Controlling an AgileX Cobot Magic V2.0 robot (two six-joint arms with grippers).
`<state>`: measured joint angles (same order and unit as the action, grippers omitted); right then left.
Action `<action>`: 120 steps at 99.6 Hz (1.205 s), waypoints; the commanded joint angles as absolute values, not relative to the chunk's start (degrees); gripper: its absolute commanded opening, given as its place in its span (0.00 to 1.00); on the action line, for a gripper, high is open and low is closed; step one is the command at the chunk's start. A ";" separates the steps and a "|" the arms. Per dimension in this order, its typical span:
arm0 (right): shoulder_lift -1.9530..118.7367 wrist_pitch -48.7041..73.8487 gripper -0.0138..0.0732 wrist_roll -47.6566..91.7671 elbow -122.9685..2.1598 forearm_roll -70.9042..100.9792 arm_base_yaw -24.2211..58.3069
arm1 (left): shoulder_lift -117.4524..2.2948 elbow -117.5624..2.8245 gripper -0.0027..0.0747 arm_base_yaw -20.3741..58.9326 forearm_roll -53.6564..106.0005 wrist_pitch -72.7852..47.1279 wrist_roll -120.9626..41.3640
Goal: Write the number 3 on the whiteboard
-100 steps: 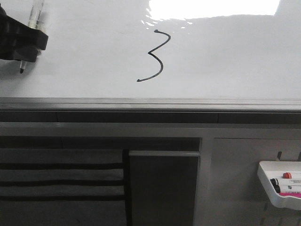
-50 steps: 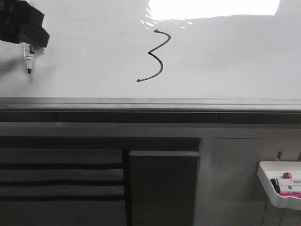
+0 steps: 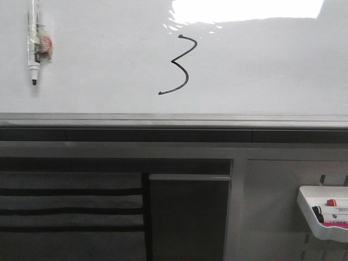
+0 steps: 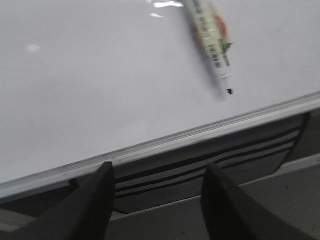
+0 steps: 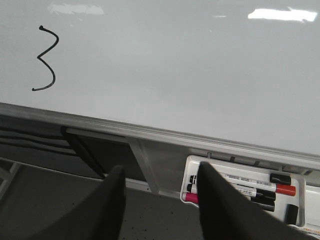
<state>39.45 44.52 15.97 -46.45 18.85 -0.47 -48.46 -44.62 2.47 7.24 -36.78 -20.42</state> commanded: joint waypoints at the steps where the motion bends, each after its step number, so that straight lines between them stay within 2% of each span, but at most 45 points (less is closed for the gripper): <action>1: 37.72 38.48 0.48 15.69 -45.97 19.00 -1.06 | -44.85 -45.12 0.46 0.65 6.70 -33.03 -16.89; 9: 35.61 36.54 0.40 16.90 -43.86 19.00 -1.06 | -41.17 -42.00 0.40 0.52 9.45 -27.07 -16.89; 14: 34.23 35.04 0.31 17.39 -42.18 19.00 -1.06 | -39.23 -39.63 0.35 0.52 10.93 -23.37 -16.89; 28: 31.38 33.04 0.10 18.76 -39.36 19.00 -1.06 | -35.90 -33.32 0.13 0.52 14.67 -15.92 -16.89; 36: 30.75 32.59 0.08 19.09 -38.37 19.00 -1.06 | -35.30 -31.15 0.01 0.52 15.33 -12.25 -16.89; 77: 30.66 32.61 0.08 19.09 -37.01 19.00 -1.06 | -35.63 -30.09 0.01 0.52 16.83 -11.44 -16.74; 87: 30.66 32.61 0.08 19.09 -37.01 19.00 -1.06 | -34.25 -29.95 0.01 3.57 16.74 -11.45 -16.74; 100: 30.66 32.61 0.08 19.09 -37.01 19.00 -1.06 | -25.77 -26.24 0.01 6.61 16.74 -10.26 -16.74; 120: 30.66 32.61 0.08 19.09 -37.01 19.00 -1.06 | -8.39 -19.20 0.01 6.75 16.83 -8.50 -16.74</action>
<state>30.51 36.62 18.49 -35.52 18.76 -0.85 -13.47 -19.73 6.35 15.98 -13.60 -17.44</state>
